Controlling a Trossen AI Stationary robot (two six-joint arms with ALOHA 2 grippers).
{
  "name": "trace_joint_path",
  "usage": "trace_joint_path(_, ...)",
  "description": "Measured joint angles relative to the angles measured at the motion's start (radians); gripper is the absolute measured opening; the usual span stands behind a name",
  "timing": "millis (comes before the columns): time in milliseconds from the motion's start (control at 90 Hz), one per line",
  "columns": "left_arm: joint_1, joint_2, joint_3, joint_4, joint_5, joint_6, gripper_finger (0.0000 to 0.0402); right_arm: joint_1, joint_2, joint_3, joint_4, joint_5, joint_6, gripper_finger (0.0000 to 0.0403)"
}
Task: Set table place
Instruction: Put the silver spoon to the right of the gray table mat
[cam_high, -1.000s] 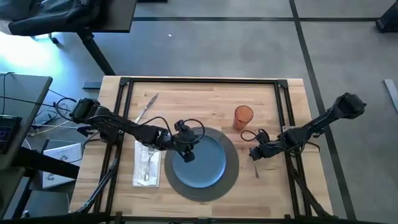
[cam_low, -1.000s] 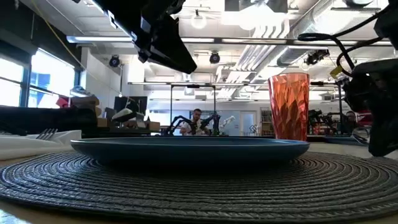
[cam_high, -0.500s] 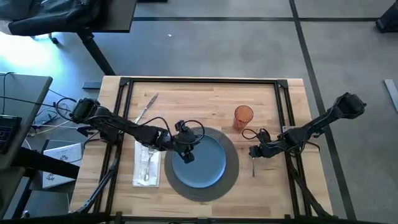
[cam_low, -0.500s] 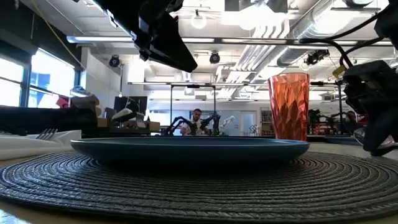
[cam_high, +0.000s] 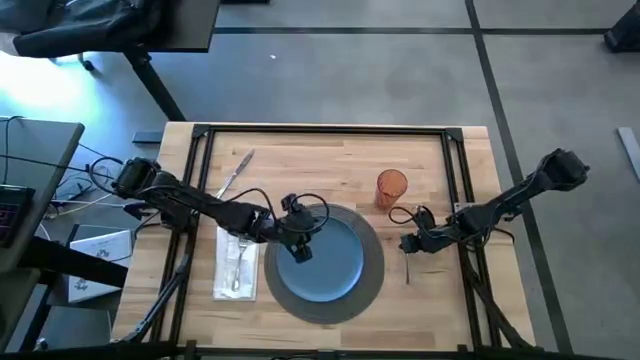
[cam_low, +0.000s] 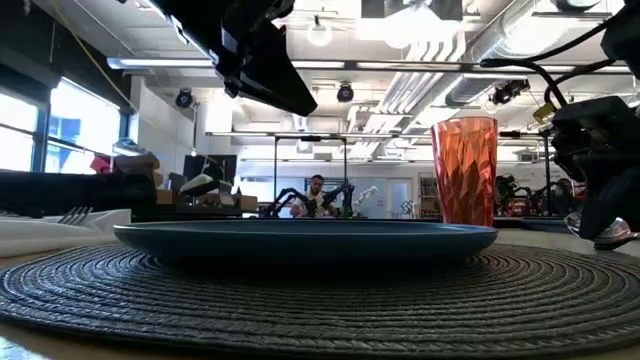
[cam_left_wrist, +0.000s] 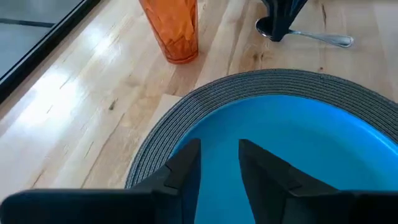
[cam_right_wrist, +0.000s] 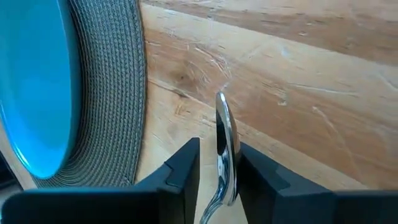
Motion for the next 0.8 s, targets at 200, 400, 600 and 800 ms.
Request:
trace_joint_path(200,-0.001,0.000,0.000,0.000,0.000,-0.010,0.0094,0.000,0.000,0.000,0.000,-0.012,0.000,0.0082)
trace_joint_path(400,-0.005,0.000,0.000,0.000,0.009,-0.016,0.0094,0.000,-0.007,-0.002,0.005,-0.021,0.002,0.0082)
trace_joint_path(600,-0.016,0.000,0.000,-0.001,0.010,-0.016,0.0094,0.000,-0.036,-0.005,-0.005,-0.036,0.028,0.0082)
trace_joint_path(800,-0.032,0.000,0.000,-0.001,0.006,-0.016,0.0094,0.001,-0.038,-0.004,-0.008,-0.039,0.034,0.0082)
